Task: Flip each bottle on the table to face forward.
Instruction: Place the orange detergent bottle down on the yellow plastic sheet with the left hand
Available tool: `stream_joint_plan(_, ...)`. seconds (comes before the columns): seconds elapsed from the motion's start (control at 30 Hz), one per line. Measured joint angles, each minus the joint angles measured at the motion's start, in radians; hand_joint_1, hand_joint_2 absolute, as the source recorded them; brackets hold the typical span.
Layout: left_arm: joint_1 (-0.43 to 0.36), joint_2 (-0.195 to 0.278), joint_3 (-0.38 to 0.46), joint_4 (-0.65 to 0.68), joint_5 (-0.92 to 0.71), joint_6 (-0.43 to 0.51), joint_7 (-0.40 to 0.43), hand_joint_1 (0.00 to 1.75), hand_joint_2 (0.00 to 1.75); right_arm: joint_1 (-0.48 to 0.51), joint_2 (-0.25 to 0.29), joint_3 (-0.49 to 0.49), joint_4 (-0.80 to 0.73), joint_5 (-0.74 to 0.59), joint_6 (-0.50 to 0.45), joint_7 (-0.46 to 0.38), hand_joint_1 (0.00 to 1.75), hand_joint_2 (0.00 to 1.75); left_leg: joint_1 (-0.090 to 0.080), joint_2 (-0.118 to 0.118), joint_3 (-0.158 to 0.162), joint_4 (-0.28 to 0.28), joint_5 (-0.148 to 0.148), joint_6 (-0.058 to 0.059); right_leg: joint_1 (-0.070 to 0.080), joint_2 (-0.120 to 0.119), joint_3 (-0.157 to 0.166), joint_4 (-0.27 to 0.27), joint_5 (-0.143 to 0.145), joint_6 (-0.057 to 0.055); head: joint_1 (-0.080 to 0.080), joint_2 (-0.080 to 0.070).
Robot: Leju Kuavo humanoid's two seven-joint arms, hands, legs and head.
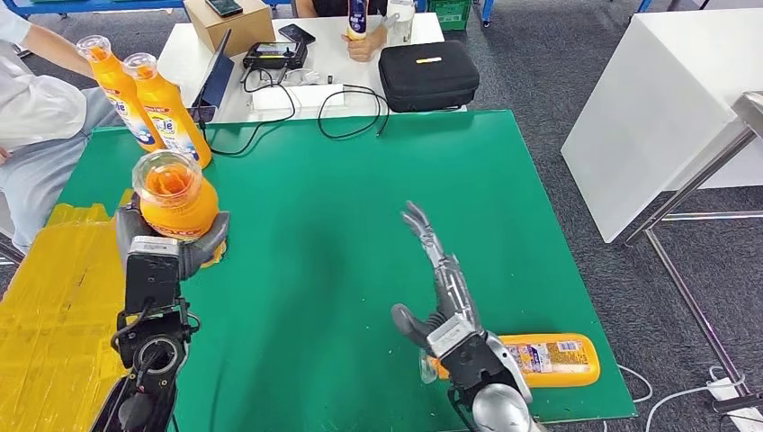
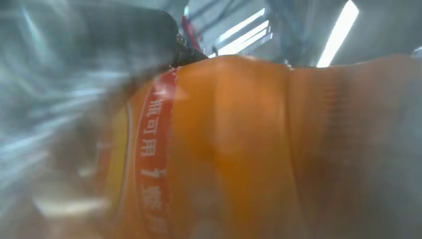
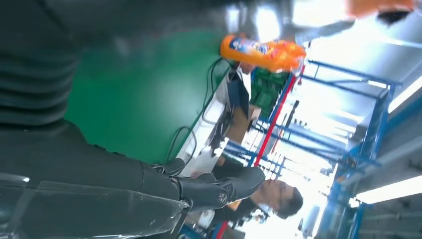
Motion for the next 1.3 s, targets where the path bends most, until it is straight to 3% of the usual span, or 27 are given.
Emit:
stream_joint_plan(0.13,-0.012,0.045,0.047,0.077,-0.291,0.013,0.110,1.75,1.75,0.045,-0.007,-0.067,-0.043,-0.035,0.018,-0.012,0.00,1.75,0.000,0.000,0.000,0.000,0.000,0.000,0.000,0.000,0.000,0.000,0.000,0.000,0.000,0.000)
stream_joint_plan(0.23,-0.070,0.119,0.045,0.222,-0.749,-0.036,0.321,1.75,1.75,0.061,-0.011,-0.111,-0.063,-0.076,0.052,-0.016,0.00,1.75,0.000,0.001,0.001,0.000,0.001,-0.001,0.000,0.000,0.000,0.000,0.000,0.000,0.000,0.000)
stream_joint_plan(0.3,-0.126,0.174,0.028,0.357,-1.014,-0.034,0.405,1.75,1.75,0.062,-0.013,-0.134,-0.070,-0.089,0.073,-0.016,0.00,1.75,0.001,0.003,0.001,0.000,0.001,-0.001,0.001,0.001,-0.001,0.000,0.001,-0.001,0.000,0.000)
stream_joint_plan(0.33,-0.154,0.197,0.015,0.415,-1.073,-0.030,0.422,1.75,1.75,0.063,-0.013,-0.142,-0.072,-0.093,0.079,-0.016,0.00,1.75,0.001,0.003,0.001,0.000,0.002,-0.001,0.001,0.001,-0.001,0.000,0.001,-0.001,0.000,0.000)
stream_joint_plan(0.5,-0.255,0.277,-0.072,0.632,-1.003,-0.093,0.444,1.75,1.75,0.063,-0.014,-0.164,-0.074,-0.100,0.087,-0.017,0.00,1.75,0.001,0.005,0.001,0.000,0.002,-0.002,0.001,0.002,-0.001,0.001,0.002,-0.003,0.000,0.000)
stream_joint_plan(0.7,-0.327,0.334,-0.133,0.783,-0.989,-0.154,0.422,1.75,1.75,0.062,-0.015,-0.168,-0.074,-0.108,0.096,-0.018,0.00,1.75,0.001,0.005,0.000,0.000,0.002,-0.002,0.001,0.001,-0.002,0.000,0.002,-0.003,0.000,0.000)
stream_joint_plan(1.07,-0.389,0.354,-0.165,0.945,-0.934,-0.231,0.331,1.75,1.75,0.045,-0.017,-0.169,-0.073,-0.114,0.107,-0.018,0.00,1.75,0.001,0.004,0.000,0.000,0.002,-0.002,0.001,0.001,-0.002,0.001,0.002,-0.003,0.000,0.000)
stream_joint_plan(1.23,-0.405,0.348,-0.155,0.977,-0.846,-0.311,0.265,1.75,1.75,0.036,-0.017,-0.168,-0.067,-0.116,0.122,-0.018,0.00,1.75,0.001,0.004,0.000,0.000,0.002,-0.002,0.001,0.001,-0.002,0.001,0.002,-0.003,0.000,0.000)
stream_joint_plan(1.3,-0.410,0.344,-0.151,0.985,-0.832,-0.324,0.255,1.68,1.75,0.032,-0.017,-0.168,-0.064,-0.116,0.122,-0.018,0.00,1.75,0.001,0.004,0.000,0.000,0.002,-0.002,0.001,0.001,-0.002,0.001,0.002,-0.003,0.000,0.000)
